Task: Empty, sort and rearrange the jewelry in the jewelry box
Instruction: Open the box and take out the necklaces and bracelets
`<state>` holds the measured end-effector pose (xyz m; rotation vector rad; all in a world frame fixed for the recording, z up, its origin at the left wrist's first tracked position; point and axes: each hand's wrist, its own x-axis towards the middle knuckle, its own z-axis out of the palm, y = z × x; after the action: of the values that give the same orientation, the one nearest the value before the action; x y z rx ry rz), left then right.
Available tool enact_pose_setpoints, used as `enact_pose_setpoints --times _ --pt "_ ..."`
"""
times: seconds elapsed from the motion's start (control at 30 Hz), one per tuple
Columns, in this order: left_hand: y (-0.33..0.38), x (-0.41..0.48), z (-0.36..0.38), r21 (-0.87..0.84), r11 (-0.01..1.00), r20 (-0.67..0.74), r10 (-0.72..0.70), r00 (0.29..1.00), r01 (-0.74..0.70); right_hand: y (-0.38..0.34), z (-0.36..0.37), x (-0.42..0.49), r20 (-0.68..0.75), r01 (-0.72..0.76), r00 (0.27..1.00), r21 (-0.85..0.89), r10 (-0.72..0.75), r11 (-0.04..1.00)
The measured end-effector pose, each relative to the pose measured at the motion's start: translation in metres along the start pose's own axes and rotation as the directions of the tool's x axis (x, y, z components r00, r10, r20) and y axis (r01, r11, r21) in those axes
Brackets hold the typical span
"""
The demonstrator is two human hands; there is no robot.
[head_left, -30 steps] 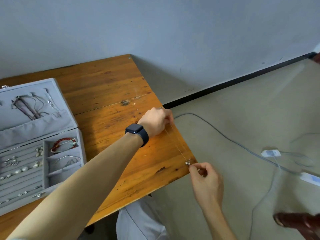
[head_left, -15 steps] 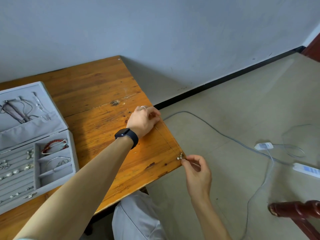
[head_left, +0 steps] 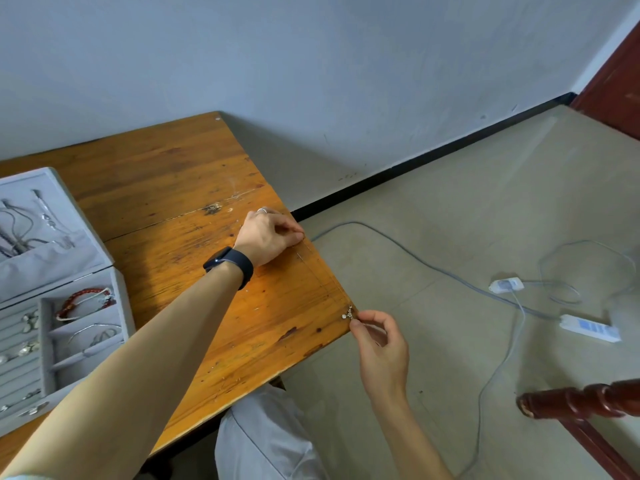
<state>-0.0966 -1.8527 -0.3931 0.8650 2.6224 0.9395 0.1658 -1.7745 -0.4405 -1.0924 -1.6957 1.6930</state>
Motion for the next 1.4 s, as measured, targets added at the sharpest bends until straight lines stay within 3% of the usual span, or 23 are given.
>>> enact_pose_setpoints --times 0.17,0.27,0.33,0.4,0.5,0.57,0.8,1.0,1.17,1.4 --pt "0.005 -0.010 -0.009 -0.020 1.000 0.037 -0.010 0.999 0.011 -0.006 -0.008 -0.005 0.038 0.054 0.998 -0.015 -0.054 0.998" --pt "0.010 -0.032 -0.020 0.039 0.999 0.047 -0.010 0.999 0.008 -0.016 -0.017 -0.010 0.046 0.191 0.981 -0.156 -0.186 0.969" --pt "0.010 -0.056 -0.028 0.155 0.988 0.029 -0.010 1.000 0.005 -0.028 -0.017 -0.013 0.101 0.417 0.908 -0.316 -0.407 0.852" --pt "0.009 -0.088 -0.036 0.310 0.951 -0.033 -0.004 0.999 0.014 -0.046 -0.007 -0.016 0.229 0.614 0.785 -0.401 -0.575 0.680" --pt "0.003 -0.136 -0.048 0.426 0.903 -0.136 0.013 0.991 0.047 -0.070 0.023 -0.020 0.488 0.783 0.621 -0.420 -0.613 0.459" --pt "-0.006 -0.165 -0.058 0.450 0.889 -0.174 -0.004 0.985 0.083 -0.080 0.050 -0.024 0.601 0.839 0.544 -0.394 -0.586 0.376" --pt "-0.064 -0.236 -0.112 0.428 0.859 -0.346 -0.131 0.929 0.280 -0.098 0.137 -0.051 0.767 0.931 0.365 -0.298 -0.528 0.212" --pt "-0.121 -0.273 -0.141 0.318 0.829 -0.528 -0.249 0.812 0.461 -0.107 0.208 -0.084 0.821 0.953 0.287 -0.195 -0.493 0.230" --pt "-0.169 -0.286 -0.140 0.329 0.779 -0.471 -0.355 0.807 0.535 -0.123 0.270 -0.091 0.835 0.975 0.214 -0.147 -0.507 0.169" --pt "-0.176 -0.285 -0.130 0.319 0.770 -0.490 -0.365 0.791 0.553 -0.160 0.355 -0.087 0.783 0.978 0.205 -0.185 -0.588 0.095"
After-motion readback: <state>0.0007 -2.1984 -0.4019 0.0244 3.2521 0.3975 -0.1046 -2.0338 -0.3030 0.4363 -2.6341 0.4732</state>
